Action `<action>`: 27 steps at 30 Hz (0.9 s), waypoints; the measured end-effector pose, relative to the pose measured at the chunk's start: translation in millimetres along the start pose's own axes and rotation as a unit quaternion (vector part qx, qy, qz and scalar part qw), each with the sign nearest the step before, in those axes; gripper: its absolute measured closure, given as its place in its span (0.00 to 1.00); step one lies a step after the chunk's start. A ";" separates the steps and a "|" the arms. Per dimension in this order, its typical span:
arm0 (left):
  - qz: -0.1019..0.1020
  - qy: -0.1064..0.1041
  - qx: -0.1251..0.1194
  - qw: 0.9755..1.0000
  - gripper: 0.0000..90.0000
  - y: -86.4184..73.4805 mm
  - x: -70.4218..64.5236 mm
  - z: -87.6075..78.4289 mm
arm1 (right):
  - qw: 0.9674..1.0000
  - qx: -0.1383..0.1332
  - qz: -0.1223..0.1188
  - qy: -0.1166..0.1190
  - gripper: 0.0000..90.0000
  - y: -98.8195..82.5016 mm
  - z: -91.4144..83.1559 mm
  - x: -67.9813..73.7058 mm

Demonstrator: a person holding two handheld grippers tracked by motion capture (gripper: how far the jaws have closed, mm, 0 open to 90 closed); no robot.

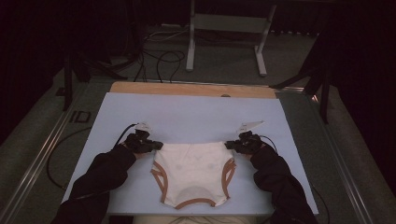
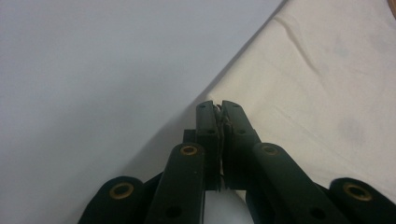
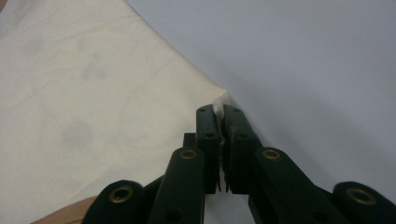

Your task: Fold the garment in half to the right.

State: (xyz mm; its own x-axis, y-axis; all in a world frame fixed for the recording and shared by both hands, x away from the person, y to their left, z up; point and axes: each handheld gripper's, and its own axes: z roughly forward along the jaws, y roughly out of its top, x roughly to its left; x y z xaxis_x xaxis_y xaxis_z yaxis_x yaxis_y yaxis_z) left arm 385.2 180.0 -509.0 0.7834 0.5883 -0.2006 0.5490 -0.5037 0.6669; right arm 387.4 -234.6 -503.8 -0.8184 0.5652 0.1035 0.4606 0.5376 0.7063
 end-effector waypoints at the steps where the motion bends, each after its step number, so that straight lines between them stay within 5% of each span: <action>1: 0.002 0.000 0.000 1.000 0.98 0.7 0.4 -0.6 | 1.000 -0.001 -0.001 -0.002 0.96 0.7 -0.2 0.1; 27: 0.011 0.037 -0.039 0.998 0.98 29.5 18.1 -2.0 | 0.999 -0.017 0.023 -0.034 0.96 19.2 6.1 -21.4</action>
State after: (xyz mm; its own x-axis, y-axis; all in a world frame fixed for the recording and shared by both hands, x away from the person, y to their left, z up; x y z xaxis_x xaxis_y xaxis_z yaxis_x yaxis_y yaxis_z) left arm 415.0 177.1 -491.6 0.7698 0.6244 -0.1327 0.5046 -0.4678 0.7257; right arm 415.9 -232.5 -496.7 -0.7716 0.6298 0.0892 0.4838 0.4900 0.7251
